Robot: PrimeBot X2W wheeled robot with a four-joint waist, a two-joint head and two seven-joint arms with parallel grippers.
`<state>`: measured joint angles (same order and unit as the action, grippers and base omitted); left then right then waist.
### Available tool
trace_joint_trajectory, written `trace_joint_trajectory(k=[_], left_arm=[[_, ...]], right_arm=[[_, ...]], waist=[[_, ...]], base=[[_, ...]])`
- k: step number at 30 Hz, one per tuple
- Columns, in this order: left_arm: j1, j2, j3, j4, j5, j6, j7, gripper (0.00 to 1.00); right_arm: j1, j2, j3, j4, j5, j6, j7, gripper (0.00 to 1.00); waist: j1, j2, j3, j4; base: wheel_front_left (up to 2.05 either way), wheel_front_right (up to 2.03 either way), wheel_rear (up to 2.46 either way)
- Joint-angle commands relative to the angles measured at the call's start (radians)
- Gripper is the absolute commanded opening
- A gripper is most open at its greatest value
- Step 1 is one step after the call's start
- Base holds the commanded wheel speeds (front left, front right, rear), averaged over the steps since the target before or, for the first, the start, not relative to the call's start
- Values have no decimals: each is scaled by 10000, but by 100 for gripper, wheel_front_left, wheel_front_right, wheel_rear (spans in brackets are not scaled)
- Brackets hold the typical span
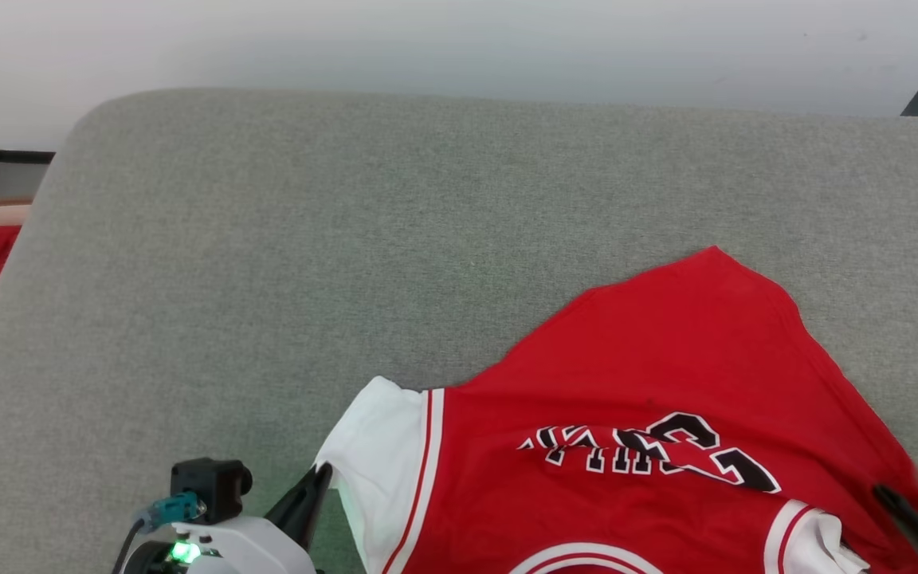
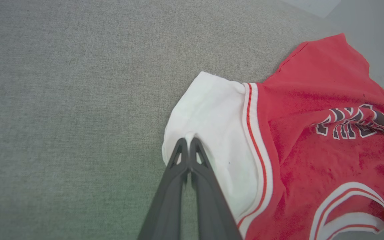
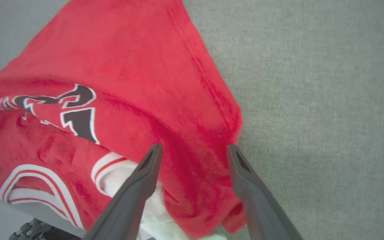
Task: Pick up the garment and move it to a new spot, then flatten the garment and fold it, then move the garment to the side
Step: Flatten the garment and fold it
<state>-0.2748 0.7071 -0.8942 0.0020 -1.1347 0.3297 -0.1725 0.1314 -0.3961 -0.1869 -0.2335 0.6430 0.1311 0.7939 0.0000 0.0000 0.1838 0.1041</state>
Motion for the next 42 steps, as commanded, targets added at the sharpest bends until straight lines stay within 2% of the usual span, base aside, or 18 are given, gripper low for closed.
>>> trace_joint_trajectory(k=[1,5,8,20,27,32,42], left_arm=[[52,-33,-5,1,59,-37,-50,0],[-1,-92,-14,-14,90,-24,-78,0],[-81,-138,-44,7,113,-57,-52,0],[-694,-632,-328,297,423,-402,84,0],[-1200,-1133,-550,713,581,-814,159,0],[-1488,-1478,-627,1085,638,-1109,87,0],[-1930,-2008,-729,1744,708,-1553,-69,0]], right_arm=[[-237,-25,107,-308,-190,-7,-56,100],[-883,-255,562,-767,-375,-8,-433,100],[-1620,-542,1030,-619,-468,-7,-813,100],[-4722,-1713,2900,1805,-46,-8,-1240,100],[-6312,-2342,3906,3616,87,-8,-662,100],[-7291,-2543,4462,4757,117,-7,-46,100],[-8497,-2302,5327,7068,104,-8,1218,100]], waist=[[0,0,-7,54],[0,0,20,169],[0,0,80,307],[0,0,493,1125],[0,0,945,1799],[0,0,1331,2165],[0,0,1840,2619]], base=[[0,0,0],[0,0,0],[0,0,0],[0,0,0],[0,0,0],[0,0,0],[0,0,0]])
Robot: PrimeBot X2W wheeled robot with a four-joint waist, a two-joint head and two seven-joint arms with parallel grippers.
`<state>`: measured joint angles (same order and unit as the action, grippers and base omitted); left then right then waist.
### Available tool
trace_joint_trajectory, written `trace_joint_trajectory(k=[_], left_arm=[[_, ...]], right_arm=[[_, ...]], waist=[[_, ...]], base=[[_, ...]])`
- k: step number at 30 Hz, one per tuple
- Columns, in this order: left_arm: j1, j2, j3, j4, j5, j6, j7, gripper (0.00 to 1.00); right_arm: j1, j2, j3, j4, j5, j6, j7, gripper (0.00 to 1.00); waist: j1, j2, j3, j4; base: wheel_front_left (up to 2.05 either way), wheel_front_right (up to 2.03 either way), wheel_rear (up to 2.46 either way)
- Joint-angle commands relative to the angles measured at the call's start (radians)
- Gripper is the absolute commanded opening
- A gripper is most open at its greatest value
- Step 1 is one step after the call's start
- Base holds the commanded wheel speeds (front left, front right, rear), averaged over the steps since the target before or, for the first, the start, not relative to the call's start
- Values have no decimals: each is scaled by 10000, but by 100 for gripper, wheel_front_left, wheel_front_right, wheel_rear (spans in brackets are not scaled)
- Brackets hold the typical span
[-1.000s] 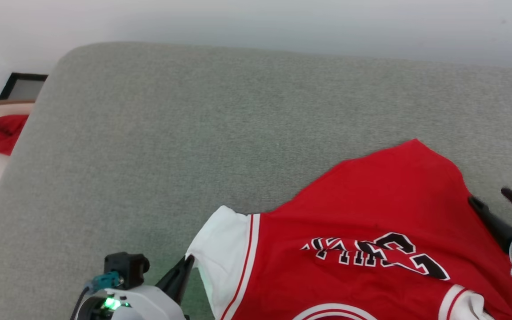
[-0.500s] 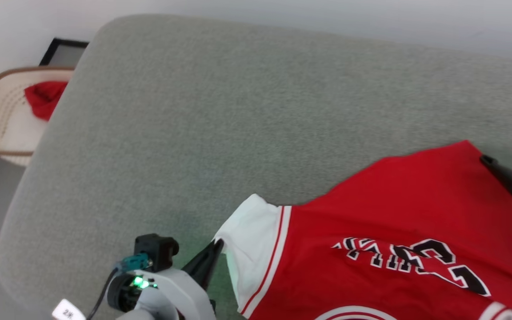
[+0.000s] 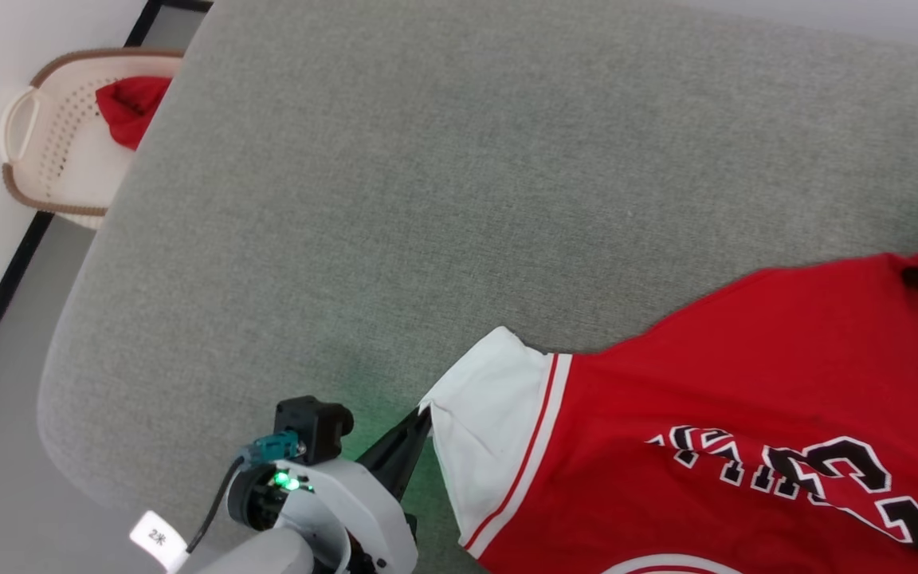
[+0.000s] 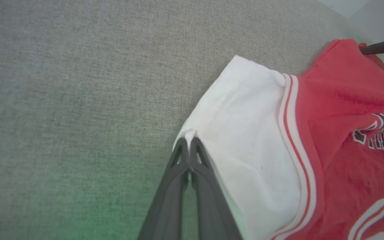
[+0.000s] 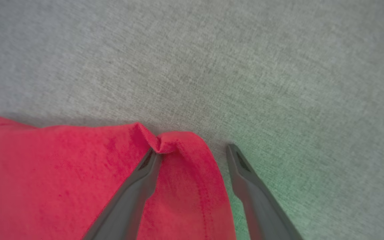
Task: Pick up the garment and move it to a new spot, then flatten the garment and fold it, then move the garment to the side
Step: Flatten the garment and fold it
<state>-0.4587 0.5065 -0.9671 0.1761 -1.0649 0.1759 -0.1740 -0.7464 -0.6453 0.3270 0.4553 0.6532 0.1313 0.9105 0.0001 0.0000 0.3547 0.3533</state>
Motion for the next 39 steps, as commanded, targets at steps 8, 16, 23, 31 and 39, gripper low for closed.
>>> trace_joint_trajectory(k=[8,16,23,31,39], left_arm=[[-183,-196,21,374,-55,-166,-130,0],[-113,40,117,447,-194,-249,-48,0],[-672,799,373,-243,-532,-497,790,0],[-2500,2284,692,-954,-492,-706,2774,0],[-5054,2821,1039,-205,-133,-1456,4290,0]], right_arm=[[29,395,513,1351,60,-9,1536,0],[-646,698,70,1160,-182,-7,1561,0],[-1197,980,-190,826,206,-7,896,0],[-1755,1319,-54,509,667,-7,-265,0],[-2699,1576,311,600,530,-7,-2305,0]], waist=[[-1,0,152,145],[-1,0,-130,-236],[-1,0,-720,-565],[-1,0,-1685,-928],[-1,0,-2527,-1278]], base=[[0,0,0],[0,0,0],[0,0,0],[0,0,0],[0,0,0]])
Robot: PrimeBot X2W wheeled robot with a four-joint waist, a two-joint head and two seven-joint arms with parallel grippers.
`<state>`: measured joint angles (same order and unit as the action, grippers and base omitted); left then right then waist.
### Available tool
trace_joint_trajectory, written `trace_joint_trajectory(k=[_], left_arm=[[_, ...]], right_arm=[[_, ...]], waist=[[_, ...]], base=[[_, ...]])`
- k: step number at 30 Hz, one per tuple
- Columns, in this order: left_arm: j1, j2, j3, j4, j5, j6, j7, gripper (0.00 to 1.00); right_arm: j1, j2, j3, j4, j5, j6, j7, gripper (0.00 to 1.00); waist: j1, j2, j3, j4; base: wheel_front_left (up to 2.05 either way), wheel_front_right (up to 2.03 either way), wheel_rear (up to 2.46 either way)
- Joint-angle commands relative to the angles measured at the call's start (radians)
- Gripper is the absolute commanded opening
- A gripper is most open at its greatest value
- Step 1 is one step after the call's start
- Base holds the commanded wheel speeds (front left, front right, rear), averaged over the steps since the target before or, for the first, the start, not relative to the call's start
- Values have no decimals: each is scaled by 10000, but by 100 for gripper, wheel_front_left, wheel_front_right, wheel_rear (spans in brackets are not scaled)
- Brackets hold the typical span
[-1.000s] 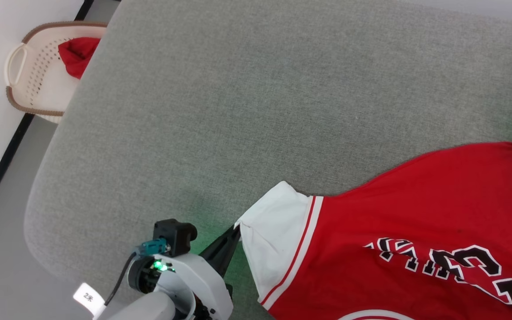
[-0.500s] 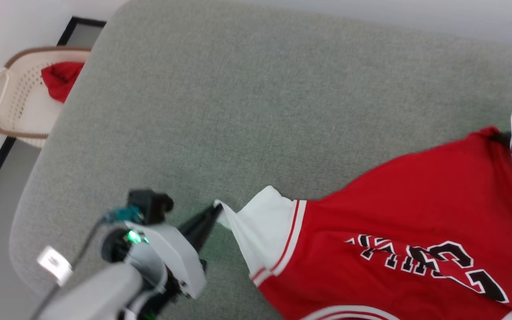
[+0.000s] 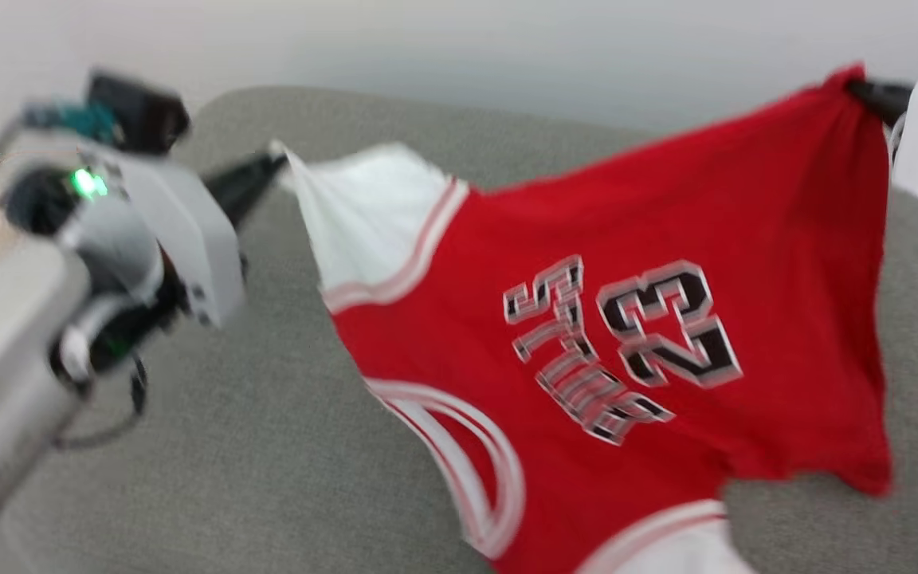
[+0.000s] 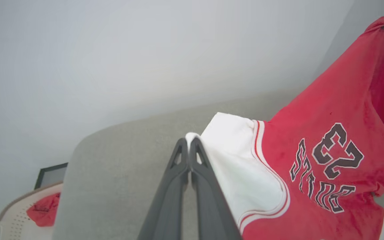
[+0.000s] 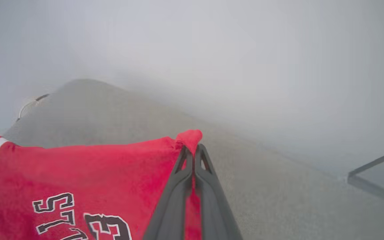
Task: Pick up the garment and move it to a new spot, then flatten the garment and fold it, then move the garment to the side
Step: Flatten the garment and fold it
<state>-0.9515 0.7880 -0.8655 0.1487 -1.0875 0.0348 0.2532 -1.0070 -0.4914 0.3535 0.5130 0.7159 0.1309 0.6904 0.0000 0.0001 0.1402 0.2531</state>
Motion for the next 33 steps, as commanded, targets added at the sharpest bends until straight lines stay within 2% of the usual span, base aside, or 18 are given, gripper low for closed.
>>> trace_joint_trajectory(k=[1,8,12,25,33], left_arm=[[-480,-55,45,329,181,-157,126,0],[-2859,-799,-56,2562,1035,-881,481,0],[-4057,-1202,-43,3935,1501,-1056,278,0],[-6831,-2285,-5,7343,2206,-1438,-634,0],[-8020,-2771,194,8821,2199,-1484,-1249,0]], right_arm=[[-232,46,118,89,-147,-3,-389,0],[-1317,209,183,804,-804,-5,-2494,0],[-1941,462,211,1421,-1346,-5,-3470,0],[-3279,1023,412,2897,-1640,-7,-4600,0],[-4253,1245,358,3331,-1743,-7,-4811,0]], waist=[[0,-1,-470,-318],[0,-1,-898,-671],[0,-1,-1046,-948],[0,-1,-1067,-1590],[0,-1,-2,-1785]], base=[[0,0,0],[0,0,0],[0,0,0],[0,0,0],[0,0,0]])
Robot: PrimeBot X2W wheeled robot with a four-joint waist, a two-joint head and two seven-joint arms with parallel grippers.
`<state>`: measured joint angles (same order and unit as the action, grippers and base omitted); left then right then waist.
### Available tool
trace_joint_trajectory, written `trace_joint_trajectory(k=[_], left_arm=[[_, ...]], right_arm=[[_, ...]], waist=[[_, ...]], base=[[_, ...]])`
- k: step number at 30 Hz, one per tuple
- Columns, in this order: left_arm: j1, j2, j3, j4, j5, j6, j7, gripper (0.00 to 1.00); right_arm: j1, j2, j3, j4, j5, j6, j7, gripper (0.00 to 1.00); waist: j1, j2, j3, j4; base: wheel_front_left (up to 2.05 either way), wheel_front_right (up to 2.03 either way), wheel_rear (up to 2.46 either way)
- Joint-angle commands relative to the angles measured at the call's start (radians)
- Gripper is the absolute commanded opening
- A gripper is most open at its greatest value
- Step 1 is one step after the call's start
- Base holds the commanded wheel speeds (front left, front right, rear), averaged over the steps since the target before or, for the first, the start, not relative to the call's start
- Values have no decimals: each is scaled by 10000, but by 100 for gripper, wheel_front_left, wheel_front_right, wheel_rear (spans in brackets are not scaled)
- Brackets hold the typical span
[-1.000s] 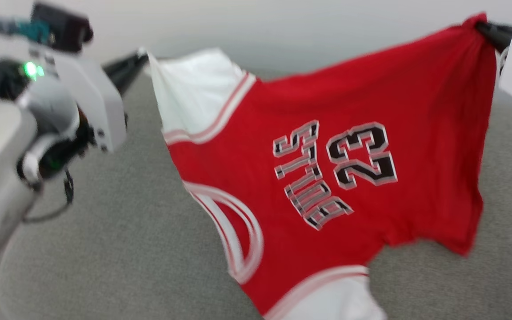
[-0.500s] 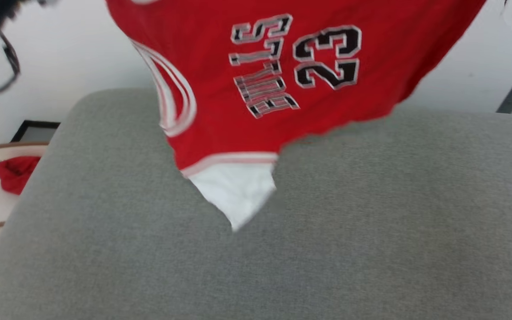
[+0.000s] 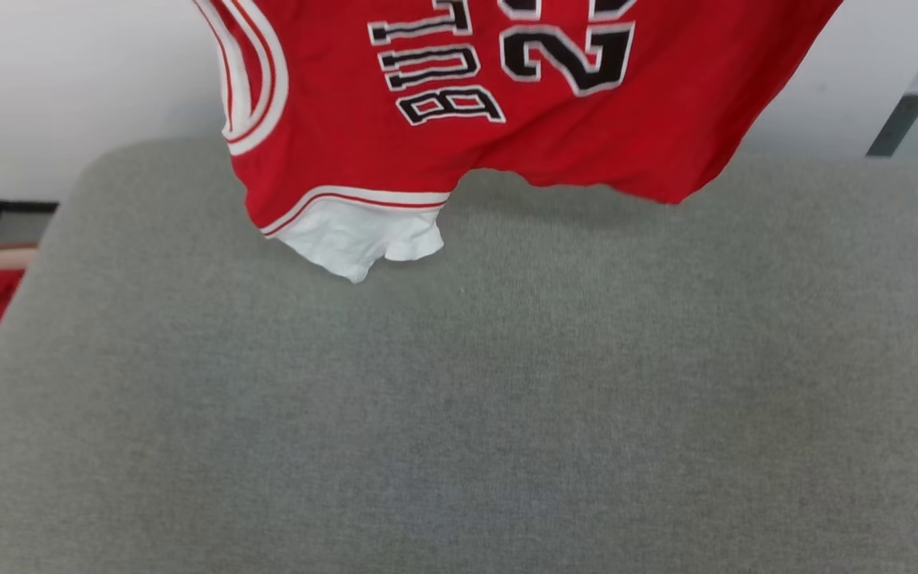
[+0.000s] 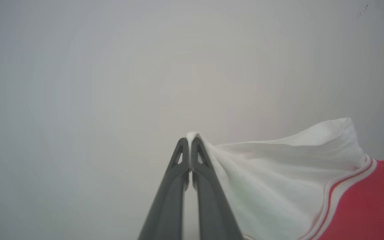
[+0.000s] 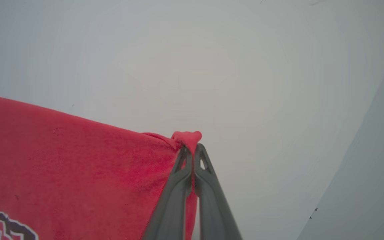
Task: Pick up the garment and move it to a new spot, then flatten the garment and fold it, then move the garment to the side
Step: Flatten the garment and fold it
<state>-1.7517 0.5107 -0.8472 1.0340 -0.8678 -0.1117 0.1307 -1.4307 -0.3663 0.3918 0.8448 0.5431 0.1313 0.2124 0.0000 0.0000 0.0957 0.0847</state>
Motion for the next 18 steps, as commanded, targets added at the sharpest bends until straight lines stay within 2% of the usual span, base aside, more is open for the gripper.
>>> trace_joint_trajectory(k=[1,8,18], left_arm=[[-206,-7,43,73,13,-22,-145,0],[-1553,-4,98,486,411,-55,-1365,0],[-4250,-108,254,800,947,37,-3217,0]], right_arm=[[-194,34,-24,40,-62,-10,-32,0],[-1728,284,-410,495,-960,-10,-870,0],[-3833,745,-1359,1457,-3092,-10,-3498,0]], waist=[[0,0,693,-132],[0,0,2838,-430],[0,0,5841,-881]], base=[[0,0,0],[0,0,0],[0,0,0]])
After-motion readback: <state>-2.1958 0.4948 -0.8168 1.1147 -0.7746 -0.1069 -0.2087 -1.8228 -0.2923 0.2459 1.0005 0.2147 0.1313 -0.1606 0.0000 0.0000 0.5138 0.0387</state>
